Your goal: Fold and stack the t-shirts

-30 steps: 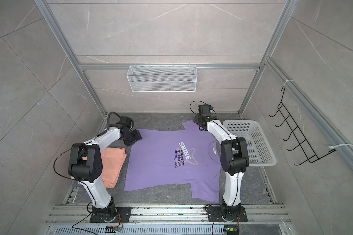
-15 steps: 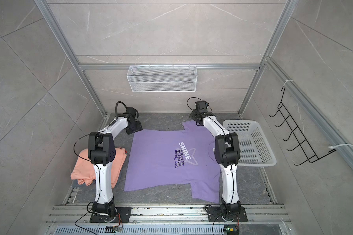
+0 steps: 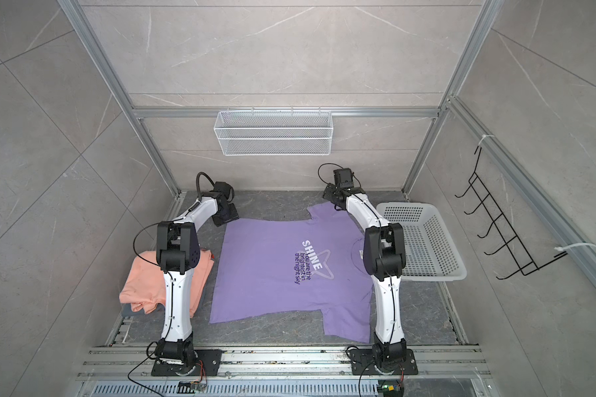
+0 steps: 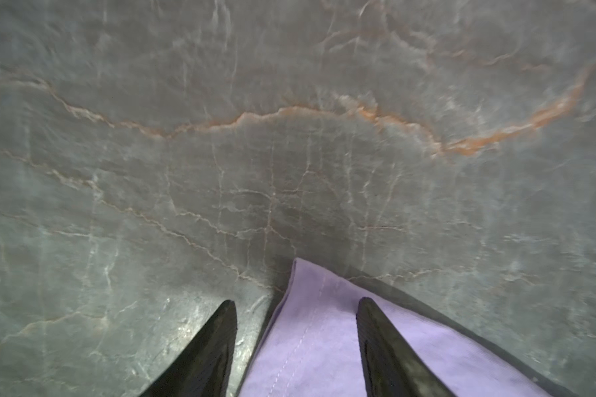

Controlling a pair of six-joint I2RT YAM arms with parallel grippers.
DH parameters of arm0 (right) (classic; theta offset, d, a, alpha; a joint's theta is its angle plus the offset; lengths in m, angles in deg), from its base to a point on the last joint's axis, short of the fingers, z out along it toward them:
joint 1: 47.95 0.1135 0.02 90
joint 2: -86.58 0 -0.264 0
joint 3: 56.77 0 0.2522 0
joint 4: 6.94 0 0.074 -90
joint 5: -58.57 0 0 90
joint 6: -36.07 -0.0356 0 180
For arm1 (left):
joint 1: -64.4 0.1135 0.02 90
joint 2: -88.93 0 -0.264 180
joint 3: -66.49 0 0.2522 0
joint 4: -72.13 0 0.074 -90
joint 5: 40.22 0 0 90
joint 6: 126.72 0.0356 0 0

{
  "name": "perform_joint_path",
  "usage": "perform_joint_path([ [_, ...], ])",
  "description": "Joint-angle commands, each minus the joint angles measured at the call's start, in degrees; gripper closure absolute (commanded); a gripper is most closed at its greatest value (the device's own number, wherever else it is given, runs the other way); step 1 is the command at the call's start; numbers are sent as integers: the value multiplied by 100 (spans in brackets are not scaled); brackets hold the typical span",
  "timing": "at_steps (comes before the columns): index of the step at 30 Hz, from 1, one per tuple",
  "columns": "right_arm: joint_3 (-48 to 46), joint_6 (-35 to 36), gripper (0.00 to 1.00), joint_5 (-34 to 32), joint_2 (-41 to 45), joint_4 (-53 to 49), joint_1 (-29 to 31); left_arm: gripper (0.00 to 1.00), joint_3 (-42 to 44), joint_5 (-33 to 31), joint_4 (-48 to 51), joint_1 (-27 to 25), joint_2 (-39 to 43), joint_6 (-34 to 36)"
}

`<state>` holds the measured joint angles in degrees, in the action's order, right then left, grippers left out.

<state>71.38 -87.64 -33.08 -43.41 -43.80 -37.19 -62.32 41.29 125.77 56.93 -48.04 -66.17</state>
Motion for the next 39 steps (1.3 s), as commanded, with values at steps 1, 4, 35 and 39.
perform_joint_path([
  [1,469,128,27,18,-311,-215,-38,45,-7,97,-52,25,-21,-210],
  [4,820,180,27,-36,-547,-347,-78,58,27,197,-53,23,-12,-269],
  [35,3863,532,27,-130,-3133,-1621,-357,100,1191,587,-410,-420,1044,-657],
  [39,4290,321,29,220,-3480,-1943,-349,100,1375,557,-509,-462,1148,-755],
])
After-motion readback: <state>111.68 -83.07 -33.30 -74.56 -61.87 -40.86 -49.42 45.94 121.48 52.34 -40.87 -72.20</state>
